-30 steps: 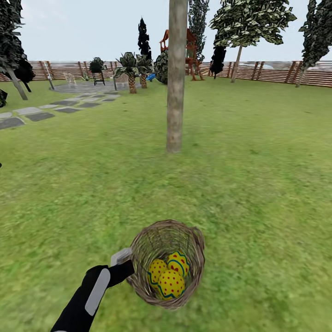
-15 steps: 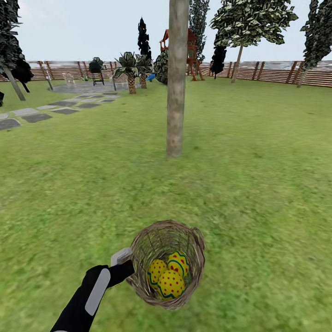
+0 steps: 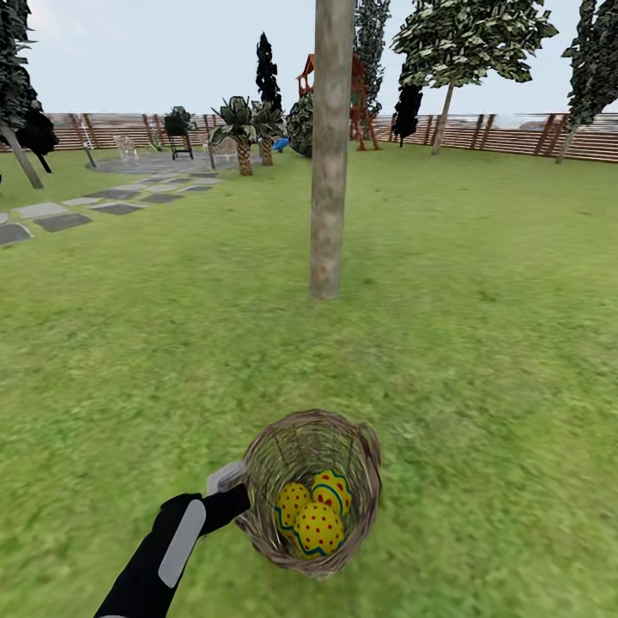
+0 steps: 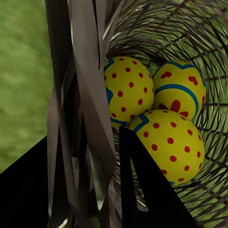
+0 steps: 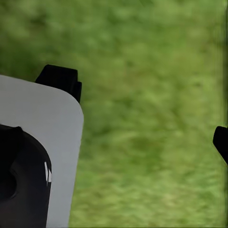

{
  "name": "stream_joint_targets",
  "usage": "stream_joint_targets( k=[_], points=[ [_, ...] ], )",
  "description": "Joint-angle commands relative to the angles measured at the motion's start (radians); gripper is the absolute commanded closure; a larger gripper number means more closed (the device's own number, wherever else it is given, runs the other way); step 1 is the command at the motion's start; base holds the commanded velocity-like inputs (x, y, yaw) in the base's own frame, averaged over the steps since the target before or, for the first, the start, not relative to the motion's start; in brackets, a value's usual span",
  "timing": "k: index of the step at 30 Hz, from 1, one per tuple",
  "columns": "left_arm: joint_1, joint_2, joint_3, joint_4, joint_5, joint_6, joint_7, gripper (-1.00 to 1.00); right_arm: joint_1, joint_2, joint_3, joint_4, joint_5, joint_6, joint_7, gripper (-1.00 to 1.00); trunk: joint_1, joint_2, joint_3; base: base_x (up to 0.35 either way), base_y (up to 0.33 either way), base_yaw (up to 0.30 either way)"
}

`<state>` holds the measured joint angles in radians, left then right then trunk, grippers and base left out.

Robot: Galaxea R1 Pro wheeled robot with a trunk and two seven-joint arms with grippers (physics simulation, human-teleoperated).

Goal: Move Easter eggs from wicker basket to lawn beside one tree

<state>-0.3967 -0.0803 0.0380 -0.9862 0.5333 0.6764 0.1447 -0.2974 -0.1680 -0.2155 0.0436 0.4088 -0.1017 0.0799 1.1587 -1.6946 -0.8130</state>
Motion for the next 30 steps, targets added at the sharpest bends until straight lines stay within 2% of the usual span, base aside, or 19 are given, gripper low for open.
stream_joint_targets(
  k=[1,30],
  points=[
    [-0.001,-0.001,0.002,-0.002,0.022,0.003,0.007,1.00,-0.002,-0.001,-0.008,0.004,0.007,-0.006,0.001,-1.00,0.001,0.000,-0.001,0.339,0.000,0.000],
    [-0.001,-0.001,0.002,-0.003,0.022,0.003,0.007,1.00,-0.001,-0.001,-0.008,0.005,0.007,-0.007,0.001,-1.00,0.001,0.000,-0.001,0.339,0.000,0.000]
  ],
)
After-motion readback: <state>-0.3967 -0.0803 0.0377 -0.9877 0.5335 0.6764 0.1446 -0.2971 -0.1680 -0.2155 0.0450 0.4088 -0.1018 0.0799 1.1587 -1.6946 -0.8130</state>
